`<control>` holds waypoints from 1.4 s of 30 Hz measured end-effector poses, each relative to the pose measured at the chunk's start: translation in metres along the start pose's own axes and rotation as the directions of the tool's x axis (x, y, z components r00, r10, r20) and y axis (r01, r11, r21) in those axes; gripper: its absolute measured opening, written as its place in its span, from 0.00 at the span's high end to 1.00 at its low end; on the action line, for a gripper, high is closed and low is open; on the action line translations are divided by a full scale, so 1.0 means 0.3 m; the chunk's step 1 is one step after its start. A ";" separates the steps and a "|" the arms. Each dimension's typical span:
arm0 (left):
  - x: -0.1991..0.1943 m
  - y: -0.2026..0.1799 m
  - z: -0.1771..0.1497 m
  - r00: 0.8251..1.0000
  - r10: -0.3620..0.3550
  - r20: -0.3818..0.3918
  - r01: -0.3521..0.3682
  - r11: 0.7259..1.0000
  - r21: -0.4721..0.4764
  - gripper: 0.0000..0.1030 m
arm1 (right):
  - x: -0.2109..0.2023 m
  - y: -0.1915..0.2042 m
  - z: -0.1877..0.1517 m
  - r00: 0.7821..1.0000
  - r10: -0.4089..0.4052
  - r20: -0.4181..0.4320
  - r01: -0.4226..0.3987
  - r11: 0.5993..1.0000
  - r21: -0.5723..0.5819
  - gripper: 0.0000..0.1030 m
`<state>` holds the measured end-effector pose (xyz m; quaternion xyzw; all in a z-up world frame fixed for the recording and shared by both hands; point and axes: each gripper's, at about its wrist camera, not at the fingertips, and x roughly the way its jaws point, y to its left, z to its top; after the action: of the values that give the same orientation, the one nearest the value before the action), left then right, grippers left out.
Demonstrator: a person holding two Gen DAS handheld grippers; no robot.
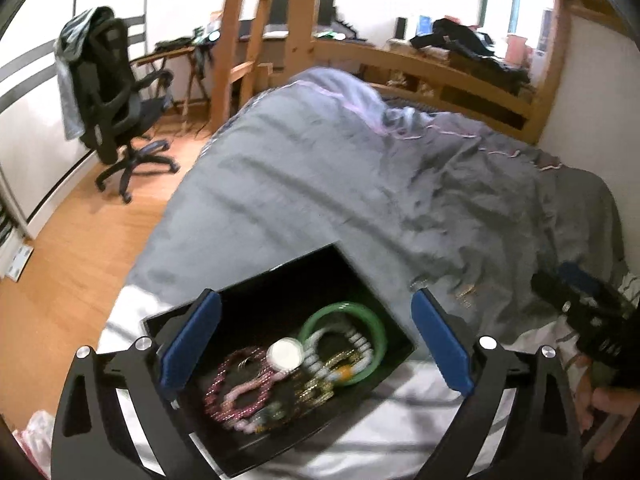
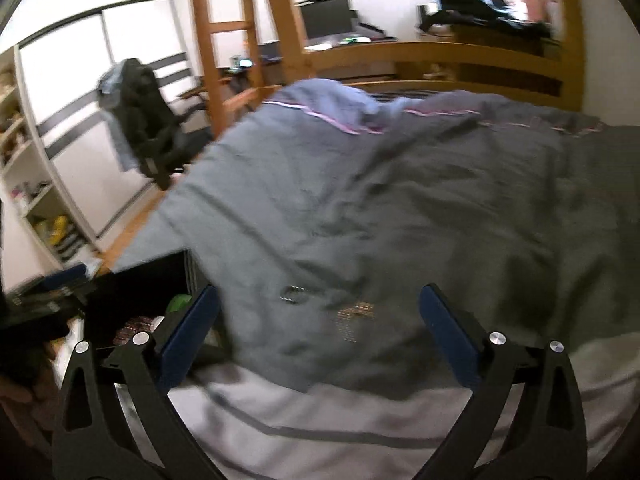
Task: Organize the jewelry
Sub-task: 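Move the right tool to the gold chain while the left tool reaches the second silver ring, then grasp the gold chain with the right tool while the left tool grasps the silver ring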
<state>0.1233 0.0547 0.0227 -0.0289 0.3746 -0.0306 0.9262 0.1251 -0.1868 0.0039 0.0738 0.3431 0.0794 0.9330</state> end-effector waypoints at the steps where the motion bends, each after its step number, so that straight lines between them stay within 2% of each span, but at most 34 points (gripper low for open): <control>1: 0.015 -0.035 0.007 1.000 -0.014 0.010 0.014 1.000 0.018 0.08 | 0.001 -0.018 -0.008 1.000 -0.011 0.003 0.011 1.000 0.003 0.04; 6: 0.119 -0.189 0.009 0.997 -0.075 -0.001 0.075 0.990 0.120 0.08 | 0.031 -0.114 -0.036 0.999 -0.022 0.026 0.022 1.000 0.013 0.05; 8: 0.173 -0.235 0.003 0.996 -0.081 -0.024 0.083 0.984 0.156 0.10 | 0.045 -0.111 -0.039 0.999 -0.009 0.039 0.010 1.000 -0.013 0.11; 10: 0.228 -0.270 -0.002 0.993 -0.102 -0.058 0.111 0.977 0.181 0.18 | 0.075 -0.103 -0.049 1.000 -0.006 0.024 0.007 0.998 -0.056 0.31; 12: 0.289 -0.300 -0.008 0.988 -0.118 -0.096 0.135 0.971 0.199 0.32 | 0.118 -0.091 -0.065 1.000 -0.009 -0.007 0.009 0.994 -0.107 0.43; 13: 0.311 -0.308 -0.010 0.986 -0.124 -0.111 0.145 0.969 0.202 0.35 | 0.135 -0.087 -0.072 1.000 -0.002 -0.016 0.000 0.993 -0.122 0.48; 14: 0.336 -0.319 -0.011 0.984 -0.128 -0.126 0.153 0.966 0.210 0.40 | 0.156 -0.082 -0.079 1.000 0.015 -0.024 -0.018 0.991 -0.134 0.48; 16: 0.372 -0.336 -0.020 0.983 -0.125 -0.135 0.154 0.960 0.233 0.44 | 0.191 -0.075 -0.085 0.999 0.036 -0.036 -0.041 0.989 -0.143 0.49; 18: 0.400 -0.354 -0.021 0.982 -0.124 -0.139 0.156 0.955 0.252 0.54 | 0.236 -0.068 -0.086 0.997 0.060 -0.051 -0.067 0.987 -0.145 0.56; 23: 0.481 -0.372 -0.024 0.979 -0.090 -0.184 0.139 0.952 0.273 0.62 | 0.313 -0.094 -0.107 0.990 0.096 -0.104 -0.107 0.989 -0.105 0.56; 26: 0.503 -0.394 -0.045 0.979 -0.053 -0.198 0.116 0.940 0.322 0.73 | 0.348 -0.095 -0.122 0.988 0.079 -0.134 -0.094 0.990 -0.109 0.56; 29: 0.510 -0.398 -0.058 0.979 -0.031 -0.201 0.100 0.932 0.347 0.76 | 0.354 -0.088 -0.129 0.987 0.075 -0.140 -0.091 0.989 -0.115 0.56; 30: 0.508 -0.397 -0.059 0.978 -0.039 -0.206 0.109 0.933 0.343 0.81 | 0.352 -0.086 -0.130 0.988 0.071 -0.141 -0.088 0.989 -0.118 0.63; 31: 0.505 -0.395 -0.059 0.976 -0.047 -0.212 0.119 0.934 0.337 0.81 | 0.353 -0.086 -0.131 0.988 0.067 -0.139 -0.084 0.989 -0.119 0.74; 34: 0.489 -0.387 -0.057 0.971 -0.079 -0.224 0.148 0.938 0.312 0.81 | 0.340 -0.094 -0.124 0.991 0.056 -0.121 -0.069 0.992 -0.104 0.90; 42: 0.463 -0.359 -0.029 0.963 -0.140 -0.230 0.195 0.952 0.234 0.81 | 0.274 -0.125 -0.077 0.997 0.078 -0.022 -0.078 0.996 -0.039 0.91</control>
<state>0.2129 -0.0639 -0.0714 0.0619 0.4597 -0.1602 0.8713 0.1756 -0.2051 -0.0723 0.0675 0.3478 0.1234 0.9270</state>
